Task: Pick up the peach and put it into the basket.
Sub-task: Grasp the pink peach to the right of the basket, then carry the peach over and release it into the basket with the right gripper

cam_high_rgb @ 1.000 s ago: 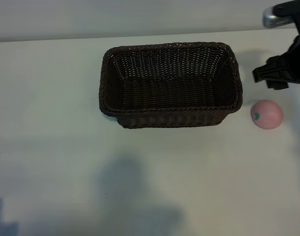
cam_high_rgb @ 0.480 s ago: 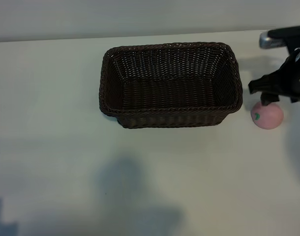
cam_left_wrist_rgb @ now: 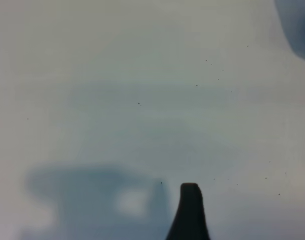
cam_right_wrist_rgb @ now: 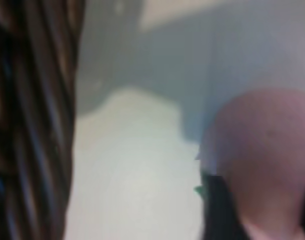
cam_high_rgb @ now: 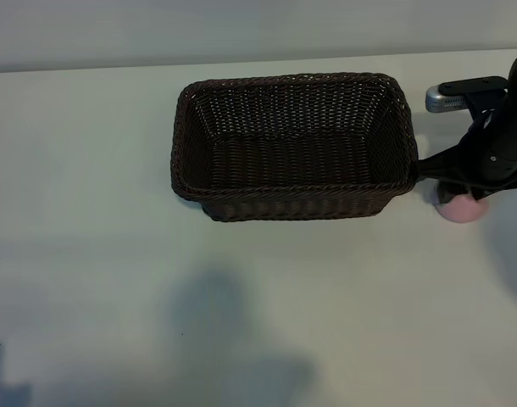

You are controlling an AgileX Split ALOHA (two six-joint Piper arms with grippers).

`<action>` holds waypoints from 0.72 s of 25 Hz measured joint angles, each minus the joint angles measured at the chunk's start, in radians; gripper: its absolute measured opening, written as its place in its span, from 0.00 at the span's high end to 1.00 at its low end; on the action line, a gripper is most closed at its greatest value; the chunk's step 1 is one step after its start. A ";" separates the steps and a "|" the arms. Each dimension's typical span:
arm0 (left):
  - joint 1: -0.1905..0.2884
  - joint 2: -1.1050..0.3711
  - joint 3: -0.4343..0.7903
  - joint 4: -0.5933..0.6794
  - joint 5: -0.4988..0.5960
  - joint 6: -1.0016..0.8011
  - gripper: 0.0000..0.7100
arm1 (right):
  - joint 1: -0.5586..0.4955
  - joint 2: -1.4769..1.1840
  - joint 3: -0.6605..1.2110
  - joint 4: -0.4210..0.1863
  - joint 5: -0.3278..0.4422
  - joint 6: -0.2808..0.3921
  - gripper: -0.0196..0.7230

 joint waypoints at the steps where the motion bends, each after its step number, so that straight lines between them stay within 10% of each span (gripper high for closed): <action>1: 0.000 0.000 0.000 0.000 0.000 0.000 0.16 | 0.000 0.000 0.000 -0.002 -0.001 0.001 0.58; 6: 0.000 0.000 0.000 0.000 0.000 0.000 0.16 | 0.000 0.000 0.000 -0.010 0.004 0.002 0.91; 18: 0.000 0.000 0.000 0.000 0.000 0.000 0.16 | 0.000 -0.187 -0.040 -0.050 0.107 0.004 0.92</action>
